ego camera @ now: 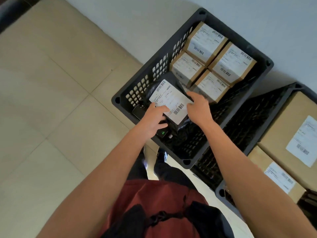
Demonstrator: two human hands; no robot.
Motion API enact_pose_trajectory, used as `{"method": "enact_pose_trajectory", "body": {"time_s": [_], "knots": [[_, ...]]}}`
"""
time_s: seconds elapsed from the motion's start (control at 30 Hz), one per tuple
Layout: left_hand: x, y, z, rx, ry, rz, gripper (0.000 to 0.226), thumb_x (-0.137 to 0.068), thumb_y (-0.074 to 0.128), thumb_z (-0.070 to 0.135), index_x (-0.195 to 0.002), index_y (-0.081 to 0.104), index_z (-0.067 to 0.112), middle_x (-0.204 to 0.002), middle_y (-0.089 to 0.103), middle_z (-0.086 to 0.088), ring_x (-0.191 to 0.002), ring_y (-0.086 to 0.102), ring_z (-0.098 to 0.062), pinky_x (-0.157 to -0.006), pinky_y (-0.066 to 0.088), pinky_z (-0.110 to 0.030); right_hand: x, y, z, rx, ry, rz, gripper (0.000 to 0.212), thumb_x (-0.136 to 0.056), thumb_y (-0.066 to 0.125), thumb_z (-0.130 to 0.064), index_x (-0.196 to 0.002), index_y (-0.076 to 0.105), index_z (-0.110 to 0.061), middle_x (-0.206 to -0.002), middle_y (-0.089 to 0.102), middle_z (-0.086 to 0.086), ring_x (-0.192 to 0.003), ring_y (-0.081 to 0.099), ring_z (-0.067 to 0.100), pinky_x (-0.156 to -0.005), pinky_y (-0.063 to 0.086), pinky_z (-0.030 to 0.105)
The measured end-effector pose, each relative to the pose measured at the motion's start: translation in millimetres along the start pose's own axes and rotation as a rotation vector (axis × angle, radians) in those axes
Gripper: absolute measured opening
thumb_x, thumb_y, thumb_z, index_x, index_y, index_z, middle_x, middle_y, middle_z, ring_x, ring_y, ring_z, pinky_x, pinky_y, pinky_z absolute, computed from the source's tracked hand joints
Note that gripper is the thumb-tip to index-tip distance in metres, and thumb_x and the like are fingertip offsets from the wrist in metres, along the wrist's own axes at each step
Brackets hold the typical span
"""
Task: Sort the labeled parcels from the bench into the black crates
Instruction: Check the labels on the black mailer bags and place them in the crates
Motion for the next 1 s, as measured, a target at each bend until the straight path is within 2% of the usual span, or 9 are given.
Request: {"method": "enact_pose_trajectory", "body": {"time_s": [0.1,0.2,0.43,0.53,0.63,0.73,0.8,0.9,1.0], "knots": [[-21,-1,-3,0.018,-0.077,0.005,0.041,-0.1,0.052,0.008,-0.139,0.049,0.021,-0.123,0.061,-0.005,-0.122,0.055,-0.029,-0.105,0.048,-0.049,-21,16,7,0.111,0.048,-0.018,0.056,-0.096,0.044,-0.001,-0.146,0.057,-0.024,-0.14,0.064,0.007,-0.13,0.057,0.031,-0.113,0.043,0.053],[-40,-5,-6,0.05,-0.142,0.029,0.038,-0.1,0.049,0.009,-0.136,0.05,0.021,-0.126,0.057,-0.009,-0.13,0.049,-0.034,-0.106,0.047,-0.052,-36,30,16,0.203,0.124,-0.027,0.059,-0.097,0.042,0.0,-0.143,0.06,-0.032,-0.141,0.064,0.003,-0.134,0.052,0.028,-0.117,0.03,0.05],[-73,-16,-6,-0.002,-0.244,0.066,0.045,-0.099,0.051,0.012,-0.143,0.048,0.019,-0.135,0.055,-0.013,-0.136,0.046,-0.037,-0.11,0.044,-0.059,-65,61,41,0.075,0.175,0.031,0.063,-0.088,0.04,0.004,-0.123,0.075,-0.034,-0.115,0.078,-0.006,-0.11,0.069,0.024,-0.105,0.051,0.052],[-83,-19,-7,-0.043,-0.288,0.058,0.046,-0.099,0.053,0.013,-0.144,0.046,0.019,-0.137,0.053,-0.012,-0.138,0.045,-0.036,-0.111,0.043,-0.061,-70,66,39,0.079,0.18,0.05,0.062,-0.09,0.041,0.007,-0.128,0.074,-0.029,-0.119,0.077,-0.001,-0.111,0.069,0.026,-0.099,0.054,0.051],[-90,-19,-2,-0.089,-0.303,0.039,0.036,-0.098,0.054,0.013,-0.132,0.048,0.021,-0.127,0.054,-0.011,-0.137,0.045,-0.035,-0.112,0.042,-0.06,-70,66,33,0.038,0.16,0.06,0.056,-0.094,0.04,0.008,-0.129,0.072,-0.021,-0.12,0.076,0.007,-0.107,0.071,0.027,-0.089,0.061,0.046],[-94,-30,12,-0.154,-0.241,0.05,0.026,-0.1,0.052,0.009,-0.123,0.054,0.021,-0.114,0.062,-0.007,-0.109,0.058,-0.022,-0.108,0.045,-0.053,-64,64,29,-0.004,0.135,0.112,0.052,-0.096,0.042,0.008,-0.135,0.067,-0.016,-0.125,0.072,0.012,-0.112,0.068,0.032,-0.092,0.059,0.05],[-99,-44,32,-0.31,-0.072,0.078,0.025,-0.1,0.051,0.008,-0.118,0.057,0.024,-0.127,0.065,-0.007,-0.102,0.061,-0.015,-0.1,0.048,-0.042,-51,61,26,0.044,0.111,0.15,0.053,-0.095,0.043,0.006,-0.138,0.064,-0.017,-0.126,0.07,0.011,-0.116,0.063,0.033,-0.095,0.056,0.053],[-103,-43,71,-0.826,0.367,0.01,0.047,-0.099,0.054,0.011,-0.143,0.049,0.026,-0.145,0.054,0.0,-0.13,0.051,-0.016,-0.099,0.052,-0.033,-23,66,24,0.206,0.107,0.071,0.056,-0.098,0.047,0.001,-0.152,0.051,-0.014,-0.15,0.054,0.014,-0.137,0.047,0.037,-0.109,0.045,0.057],[-111,-18,66,-1.598,0.557,-0.104,0.063,-0.102,0.055,0.019,-0.16,0.031,0.027,-0.167,0.022,-0.008,-0.155,0.016,-0.032,-0.12,0.033,-0.058,3,92,16,0.347,0.083,-0.113,0.064,-0.1,0.049,-0.005,-0.161,0.034,-0.018,-0.171,0.021,0.015,-0.156,0.021,0.037,-0.119,0.035,0.058]]}}
Point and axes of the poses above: each hand's wrist, its own x-axis away from the middle knuckle, its own y-axis out of the palm, z = x × y, the point moved 9 cm from there along -x, towards the middle knuckle
